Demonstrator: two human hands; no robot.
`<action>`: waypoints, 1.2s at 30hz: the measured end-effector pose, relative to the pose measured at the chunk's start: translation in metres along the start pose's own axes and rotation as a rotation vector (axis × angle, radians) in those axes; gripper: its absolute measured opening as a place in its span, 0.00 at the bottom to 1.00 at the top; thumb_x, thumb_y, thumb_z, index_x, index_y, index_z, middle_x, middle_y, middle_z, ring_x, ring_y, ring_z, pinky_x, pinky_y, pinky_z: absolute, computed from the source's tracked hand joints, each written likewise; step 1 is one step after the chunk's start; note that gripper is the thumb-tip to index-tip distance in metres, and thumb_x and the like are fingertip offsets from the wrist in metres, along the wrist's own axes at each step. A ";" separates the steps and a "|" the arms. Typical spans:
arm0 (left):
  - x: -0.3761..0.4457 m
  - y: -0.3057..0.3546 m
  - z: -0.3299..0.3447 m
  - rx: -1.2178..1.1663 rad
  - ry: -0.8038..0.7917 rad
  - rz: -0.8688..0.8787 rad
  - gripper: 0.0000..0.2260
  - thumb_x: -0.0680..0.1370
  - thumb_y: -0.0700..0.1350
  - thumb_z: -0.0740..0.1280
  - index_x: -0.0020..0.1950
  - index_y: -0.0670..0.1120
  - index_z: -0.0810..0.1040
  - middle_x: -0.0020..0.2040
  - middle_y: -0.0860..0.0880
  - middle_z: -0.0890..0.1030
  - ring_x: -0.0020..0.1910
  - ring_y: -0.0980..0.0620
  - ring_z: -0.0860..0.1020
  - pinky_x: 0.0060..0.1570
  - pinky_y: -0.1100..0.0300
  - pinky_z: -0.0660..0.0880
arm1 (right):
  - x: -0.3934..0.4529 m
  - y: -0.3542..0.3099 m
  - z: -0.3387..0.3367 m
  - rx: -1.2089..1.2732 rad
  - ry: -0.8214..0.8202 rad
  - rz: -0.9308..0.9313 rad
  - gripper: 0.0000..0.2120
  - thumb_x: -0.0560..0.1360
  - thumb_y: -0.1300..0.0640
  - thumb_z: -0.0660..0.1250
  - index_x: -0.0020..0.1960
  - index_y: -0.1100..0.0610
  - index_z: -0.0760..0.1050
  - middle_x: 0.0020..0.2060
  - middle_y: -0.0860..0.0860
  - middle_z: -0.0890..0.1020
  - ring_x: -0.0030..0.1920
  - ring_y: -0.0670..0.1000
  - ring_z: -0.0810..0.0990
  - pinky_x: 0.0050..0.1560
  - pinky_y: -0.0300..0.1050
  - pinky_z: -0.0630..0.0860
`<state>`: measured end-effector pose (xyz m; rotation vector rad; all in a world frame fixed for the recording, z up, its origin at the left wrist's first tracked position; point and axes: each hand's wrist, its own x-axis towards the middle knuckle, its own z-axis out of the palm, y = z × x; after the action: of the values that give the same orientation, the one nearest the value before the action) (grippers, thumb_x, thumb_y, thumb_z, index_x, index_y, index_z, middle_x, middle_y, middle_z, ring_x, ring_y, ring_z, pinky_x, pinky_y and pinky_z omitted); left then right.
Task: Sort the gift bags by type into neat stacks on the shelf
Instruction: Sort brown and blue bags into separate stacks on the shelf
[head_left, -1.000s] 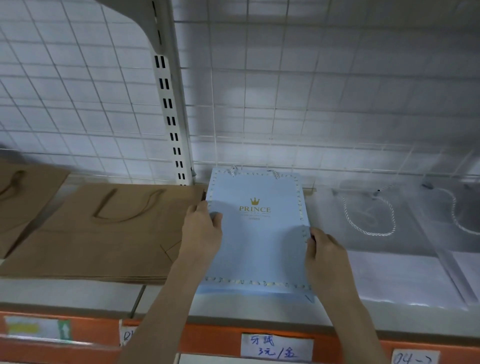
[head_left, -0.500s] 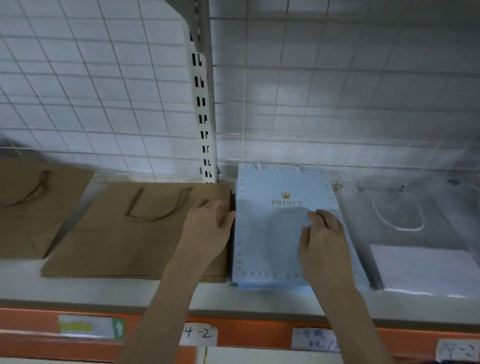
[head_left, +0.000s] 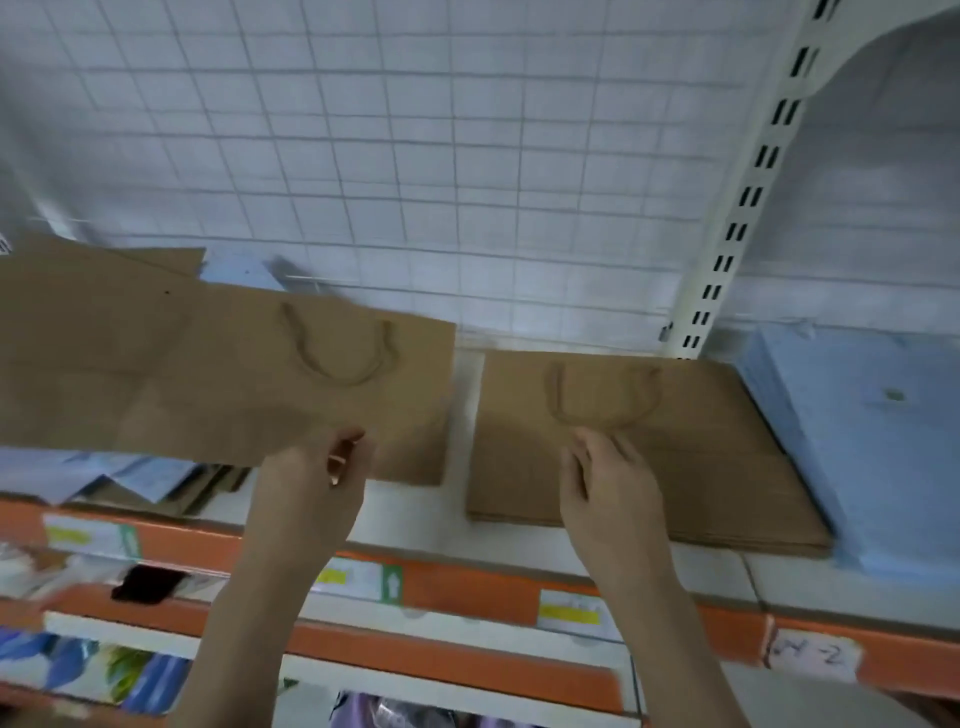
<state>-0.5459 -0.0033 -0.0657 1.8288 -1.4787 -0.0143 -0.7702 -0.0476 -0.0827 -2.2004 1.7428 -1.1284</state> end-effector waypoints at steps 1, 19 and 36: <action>0.002 -0.014 -0.007 -0.004 0.000 -0.011 0.05 0.74 0.39 0.68 0.48 0.40 0.81 0.33 0.51 0.77 0.30 0.57 0.73 0.33 0.66 0.66 | -0.001 -0.013 0.009 0.007 -0.025 -0.008 0.10 0.75 0.63 0.64 0.55 0.64 0.77 0.42 0.57 0.80 0.43 0.57 0.79 0.39 0.48 0.76; 0.065 -0.109 -0.054 0.057 0.148 -0.154 0.06 0.75 0.41 0.67 0.49 0.41 0.81 0.37 0.45 0.81 0.35 0.50 0.76 0.36 0.61 0.65 | 0.056 -0.098 0.098 0.105 -0.460 0.168 0.32 0.75 0.41 0.60 0.72 0.58 0.58 0.65 0.57 0.68 0.65 0.54 0.68 0.61 0.44 0.68; 0.118 -0.205 -0.107 0.228 0.098 -0.167 0.09 0.76 0.47 0.65 0.49 0.43 0.80 0.46 0.42 0.81 0.46 0.38 0.75 0.48 0.47 0.73 | 0.049 -0.154 0.139 0.316 -0.460 0.425 0.49 0.64 0.47 0.76 0.73 0.45 0.47 0.64 0.56 0.63 0.49 0.50 0.68 0.49 0.42 0.67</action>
<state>-0.2886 -0.0376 -0.0525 2.1010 -1.2991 0.1662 -0.5604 -0.0870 -0.0801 -1.6318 1.5888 -0.6738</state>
